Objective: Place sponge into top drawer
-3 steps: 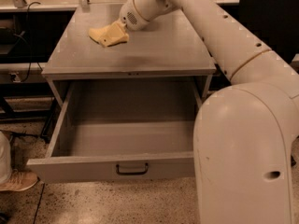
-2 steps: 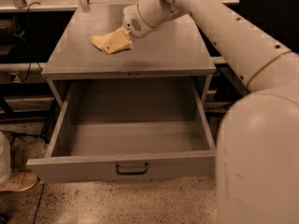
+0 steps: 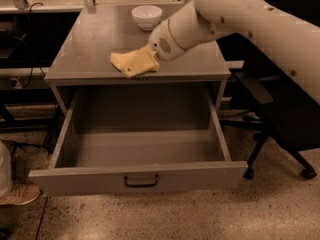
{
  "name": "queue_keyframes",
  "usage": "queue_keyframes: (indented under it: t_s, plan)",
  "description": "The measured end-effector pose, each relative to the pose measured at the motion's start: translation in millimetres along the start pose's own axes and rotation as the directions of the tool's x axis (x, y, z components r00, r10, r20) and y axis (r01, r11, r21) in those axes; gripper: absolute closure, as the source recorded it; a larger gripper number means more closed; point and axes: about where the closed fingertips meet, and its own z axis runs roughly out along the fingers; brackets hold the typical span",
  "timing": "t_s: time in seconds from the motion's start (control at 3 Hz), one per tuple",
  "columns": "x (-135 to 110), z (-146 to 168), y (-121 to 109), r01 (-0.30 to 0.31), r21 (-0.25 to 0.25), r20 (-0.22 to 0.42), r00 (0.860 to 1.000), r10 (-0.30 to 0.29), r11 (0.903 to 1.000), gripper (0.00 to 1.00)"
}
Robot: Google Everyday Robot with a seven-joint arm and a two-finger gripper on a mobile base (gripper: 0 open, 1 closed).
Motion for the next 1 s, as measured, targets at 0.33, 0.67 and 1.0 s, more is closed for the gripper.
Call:
queue_keyframes:
  t_s: [0.33, 0.67, 1.0]
  plan:
    - [79.6, 31.9, 36.8, -0.114, 0.015, -0.160, 0.980, 0.115, 0.9934, 1.00]
    - [123.7, 63.4, 47.7, -0.173, 0.029, -0.252, 0.952, 0.175, 0.9844, 1.00]
    - [132.2, 67.7, 51.3, -0.189, 0.031, -0.269, 0.944, 0.191, 0.9814, 1.00]
